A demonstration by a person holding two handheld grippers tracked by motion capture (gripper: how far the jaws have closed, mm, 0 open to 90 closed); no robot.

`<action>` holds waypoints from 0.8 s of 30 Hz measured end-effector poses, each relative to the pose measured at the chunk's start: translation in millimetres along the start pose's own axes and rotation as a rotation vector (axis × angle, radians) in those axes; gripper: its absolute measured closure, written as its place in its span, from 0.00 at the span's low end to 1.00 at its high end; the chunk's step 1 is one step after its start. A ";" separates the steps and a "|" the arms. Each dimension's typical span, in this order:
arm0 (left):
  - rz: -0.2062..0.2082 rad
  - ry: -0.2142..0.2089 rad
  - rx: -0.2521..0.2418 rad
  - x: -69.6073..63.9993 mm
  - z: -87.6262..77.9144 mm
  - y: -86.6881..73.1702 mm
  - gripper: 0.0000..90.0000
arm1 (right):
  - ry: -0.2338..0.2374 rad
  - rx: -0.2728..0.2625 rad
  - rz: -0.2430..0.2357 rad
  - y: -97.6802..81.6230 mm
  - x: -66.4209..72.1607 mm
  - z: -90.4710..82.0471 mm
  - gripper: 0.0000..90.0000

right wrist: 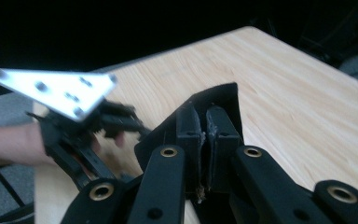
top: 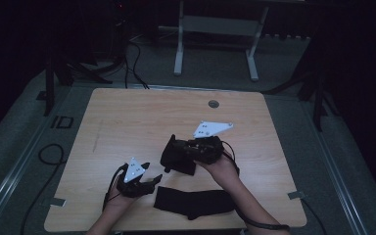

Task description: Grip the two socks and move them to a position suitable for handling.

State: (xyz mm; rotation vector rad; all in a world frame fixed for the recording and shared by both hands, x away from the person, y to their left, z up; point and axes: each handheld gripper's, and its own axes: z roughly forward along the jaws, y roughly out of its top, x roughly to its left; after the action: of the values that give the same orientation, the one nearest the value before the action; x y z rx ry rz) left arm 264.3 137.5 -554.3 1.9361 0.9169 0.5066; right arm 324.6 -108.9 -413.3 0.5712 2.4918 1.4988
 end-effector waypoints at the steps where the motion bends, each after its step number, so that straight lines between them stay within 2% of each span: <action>1: 0.006 -0.007 -0.001 -0.5 0.1 0.1 0.39 | 0.005 -0.008 -0.006 3.6 2.3 -1.2 0.95; 5: 0.025 -0.039 -0.024 -5.1 -1.6 -0.3 0.38 | 0.018 -0.045 -0.024 15.4 9.6 -7.4 0.95; 6: 0.020 -0.054 -0.027 -5.7 -1.7 0.0 0.37 | 0.021 -0.052 -0.027 17.7 10.8 -9.1 0.95; 10: 0.005 -0.066 -0.027 -6.0 1.4 1.9 0.39 | 0.065 -0.090 -0.014 24.5 13.5 -15.0 0.95; 12: 0.006 -0.057 -0.036 -6.4 2.1 3.0 0.52 | 0.073 -0.104 -0.017 26.6 15.4 -18.1 0.95; 14: 0.030 -0.019 -0.038 -7.6 1.3 5.1 0.77 | 0.075 -0.117 -0.019 26.9 15.7 -21.4 0.95; 16: 0.019 -0.031 -0.049 -6.6 -0.9 7.3 0.92 | 0.051 -0.119 -0.026 24.7 14.1 -25.2 0.95; 17: 0.018 -0.027 -0.051 -6.5 -2.3 8.0 0.95 | 0.047 -0.120 -0.017 22.5 11.7 -27.6 0.95; 18: 0.030 -0.020 -0.053 -6.9 -3.5 8.5 0.96 | 0.048 -0.123 -0.006 19.7 8.6 -29.9 0.95; 19: 0.053 0.006 -0.054 -8.1 -4.6 9.0 0.97 | 0.045 -0.122 0.003 16.7 5.1 -32.0 0.95; 21: 0.065 0.055 -0.059 -8.5 -7.3 10.4 0.98 | 0.034 -0.113 0.022 9.6 -2.7 -36.1 0.95; 22: 0.083 0.093 -0.065 -8.2 -9.1 11.8 0.97 | 0.024 -0.107 0.035 5.3 -7.0 -38.1 0.95; 24: 0.093 0.135 -0.073 -5.3 -12.1 16.5 0.97 | 0.009 -0.088 0.059 -3.9 -16.8 -41.4 0.95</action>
State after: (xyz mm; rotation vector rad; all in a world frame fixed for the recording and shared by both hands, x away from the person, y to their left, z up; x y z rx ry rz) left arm 259.5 135.1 -533.9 1.9030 0.8828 0.7228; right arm 324.8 -151.0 -397.8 0.6287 2.4214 1.6268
